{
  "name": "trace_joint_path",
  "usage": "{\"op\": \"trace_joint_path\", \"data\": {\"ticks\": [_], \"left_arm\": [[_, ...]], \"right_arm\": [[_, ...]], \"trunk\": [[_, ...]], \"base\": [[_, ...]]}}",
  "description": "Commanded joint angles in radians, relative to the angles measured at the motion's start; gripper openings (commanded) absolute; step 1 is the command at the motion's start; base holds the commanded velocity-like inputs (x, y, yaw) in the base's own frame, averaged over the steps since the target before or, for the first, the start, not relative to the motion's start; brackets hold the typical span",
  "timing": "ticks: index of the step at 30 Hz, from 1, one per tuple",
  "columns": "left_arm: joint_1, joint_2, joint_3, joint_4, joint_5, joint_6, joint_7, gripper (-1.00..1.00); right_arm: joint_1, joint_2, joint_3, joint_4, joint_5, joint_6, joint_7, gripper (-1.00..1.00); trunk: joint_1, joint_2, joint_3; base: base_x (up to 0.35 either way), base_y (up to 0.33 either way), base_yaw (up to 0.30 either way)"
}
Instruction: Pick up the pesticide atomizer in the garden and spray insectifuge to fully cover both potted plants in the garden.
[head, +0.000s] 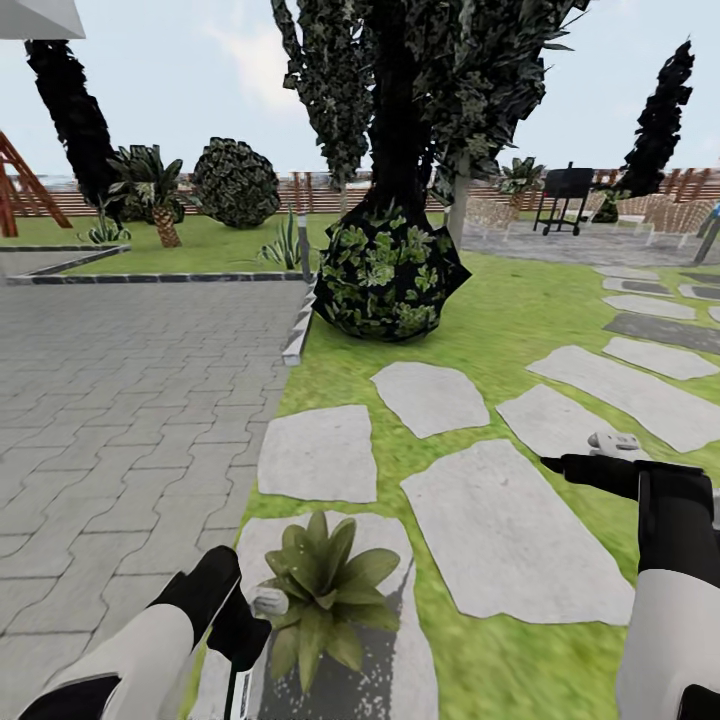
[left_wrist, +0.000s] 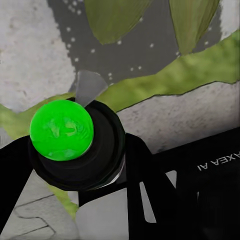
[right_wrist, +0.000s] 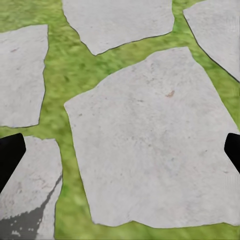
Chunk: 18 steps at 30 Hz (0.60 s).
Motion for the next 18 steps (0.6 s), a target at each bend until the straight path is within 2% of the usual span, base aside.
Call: {"op": "trace_joint_path", "data": {"ticks": [1,8,18], "left_arm": [[0.0,-0.001,0.007,-0.002,-0.011,0.004,-0.007,-1.0],[0.0,-0.001,0.007,-0.002,-0.011,0.004,-0.007,-1.0],[-0.001,-0.001,0.002,-0.003,-0.011,0.005,-0.006,-1.0]], "right_arm": [[-0.001,0.0,-0.002,-0.001,0.01,0.001,0.01,1.0],[-0.001,0.0,-0.002,-0.001,0.01,0.001,0.01,1.0],[-0.001,0.0,-0.002,-0.001,0.01,0.001,0.01,1.0]], "trunk": [[0.0,0.0,-0.001],[0.0,0.0,-0.001],[0.0,0.0,-0.002]], "base": [[-0.037,-0.075,0.01],[-0.095,-0.222,0.036],[-0.007,-0.014,0.217]]}}
